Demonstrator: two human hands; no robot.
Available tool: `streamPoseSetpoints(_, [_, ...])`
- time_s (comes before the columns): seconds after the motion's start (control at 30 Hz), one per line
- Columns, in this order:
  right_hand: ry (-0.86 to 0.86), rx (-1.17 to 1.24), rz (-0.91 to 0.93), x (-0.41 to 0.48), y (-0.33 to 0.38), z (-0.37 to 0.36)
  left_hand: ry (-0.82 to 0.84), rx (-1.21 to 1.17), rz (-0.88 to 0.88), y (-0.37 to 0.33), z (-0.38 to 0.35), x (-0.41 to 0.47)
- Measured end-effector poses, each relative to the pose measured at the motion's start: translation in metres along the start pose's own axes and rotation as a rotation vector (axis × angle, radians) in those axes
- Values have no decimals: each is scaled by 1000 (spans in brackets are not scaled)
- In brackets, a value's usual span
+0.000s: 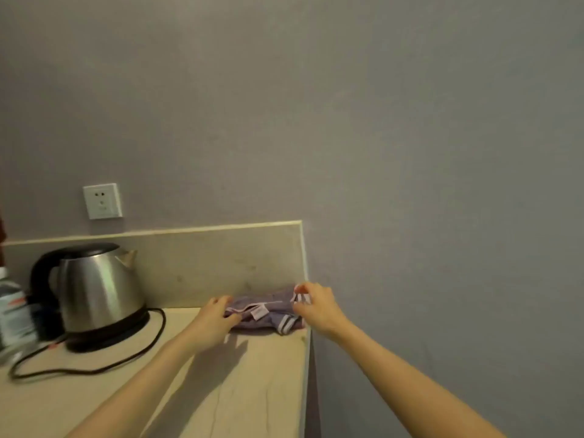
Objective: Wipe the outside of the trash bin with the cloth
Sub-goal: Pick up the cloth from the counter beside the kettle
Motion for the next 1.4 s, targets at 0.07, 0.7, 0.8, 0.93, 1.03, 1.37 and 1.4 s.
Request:
streamPoseSetpoints(0.07, [87,-209,53,8,0,-14,37,-79,47,1,-2,7])
streamPoseSetpoints(0.7, [98,-577,317,39,-9,-49,-13,-634,278,-16,-5,46])
streamPoseSetpoints(0.8, [66,-505,291,33,-12,-34,-134,-630,203,-35,5,38])
streamPoseSetpoints(0.93, [-16,-455,258,19,-18,-2,-151,-776,180,-76,12,25])
streamPoseSetpoints(1.03, [-59,-436,231,-1,-25,25,-129,-818,84,-117,10,11])
streamPoseSetpoints(1.37, [30,-176,181,-94,-79,136,-74,-869,-69,-237,-15,-37])
streamPoseSetpoints(1.4, [67,-172,197,-103,-87,148,-73,-868,-73,-246,-19,-41])
Point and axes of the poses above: each hand's wrist, its own x-axis towards the middle knuckle, its own z-axis out of the back of the hand, y = z × x, the point moved 2 cm from there along x, towards the middle knuckle, and after that the axes turned 1 degree about -z, right-handed, at the moved point
